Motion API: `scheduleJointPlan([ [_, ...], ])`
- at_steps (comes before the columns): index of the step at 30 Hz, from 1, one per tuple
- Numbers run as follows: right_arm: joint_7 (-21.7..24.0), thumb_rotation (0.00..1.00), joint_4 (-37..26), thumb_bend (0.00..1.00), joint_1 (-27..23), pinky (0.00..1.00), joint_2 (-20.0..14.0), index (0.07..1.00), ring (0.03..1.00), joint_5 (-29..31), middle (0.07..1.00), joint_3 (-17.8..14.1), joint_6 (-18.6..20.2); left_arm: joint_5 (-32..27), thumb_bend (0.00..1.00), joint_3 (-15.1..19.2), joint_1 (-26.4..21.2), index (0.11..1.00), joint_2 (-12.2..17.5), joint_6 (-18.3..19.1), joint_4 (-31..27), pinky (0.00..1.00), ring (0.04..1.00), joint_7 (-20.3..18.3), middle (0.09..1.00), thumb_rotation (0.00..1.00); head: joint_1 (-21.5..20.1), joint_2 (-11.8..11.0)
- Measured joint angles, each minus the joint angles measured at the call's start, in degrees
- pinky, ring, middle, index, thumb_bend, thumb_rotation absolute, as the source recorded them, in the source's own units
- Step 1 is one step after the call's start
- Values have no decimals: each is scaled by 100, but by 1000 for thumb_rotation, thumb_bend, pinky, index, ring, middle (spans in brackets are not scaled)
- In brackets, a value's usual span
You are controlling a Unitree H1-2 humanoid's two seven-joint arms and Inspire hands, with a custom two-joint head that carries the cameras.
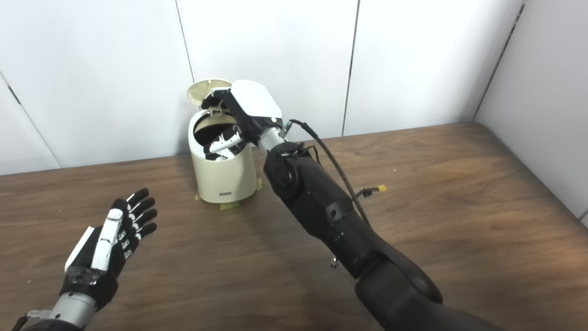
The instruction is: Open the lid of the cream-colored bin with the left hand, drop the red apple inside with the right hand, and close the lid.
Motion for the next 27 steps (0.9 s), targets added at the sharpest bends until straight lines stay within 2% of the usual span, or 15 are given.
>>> scheduleJointPlan([
  [2, -150, 3, -2, 504, 88, 361, 45, 540, 416, 106, 497, -101, -157, -6, 482, 0, 17, 952, -2, 0, 0, 921, 931, 21, 938, 1000, 0, 0],
  [10, -298, 0, -563, 503, 363, 359, 119, 498, 427, 630, 486, -631, -242, -5, 476, 23, 38, 955, -52, 0, 2, 910, 929, 30, 937, 1000, 9, -44],
  [19, -87, 0, -1553, 504, 876, 377, 241, 473, 466, 1384, 501, -1233, 55, 22, 469, 103, -8, 969, -118, 0, 42, 928, 937, 20, 945, 1000, 53, -79],
  [22, 122, 0, -1890, 516, 1169, 424, 240, 477, 470, 1634, 497, -1395, 341, 98, 448, 156, -88, 961, -130, 0, 126, 913, 925, -16, 935, 1000, 88, -79],
  [24, 274, 0, -2230, 518, 1394, 419, 247, 494, 451, 1809, 496, -1513, 730, 169, 431, 196, -179, 955, -160, 0, 209, 899, 915, -26, 930, 1000, 97, -79],
  [27, 504, 8, -2663, 522, 1714, 441, 298, 496, 522, 2140, 491, -1695, 1210, 252, 409, 269, -307, 946, -212, 0, 252, 881, 902, -47, 921, 984, 132, -88],
])
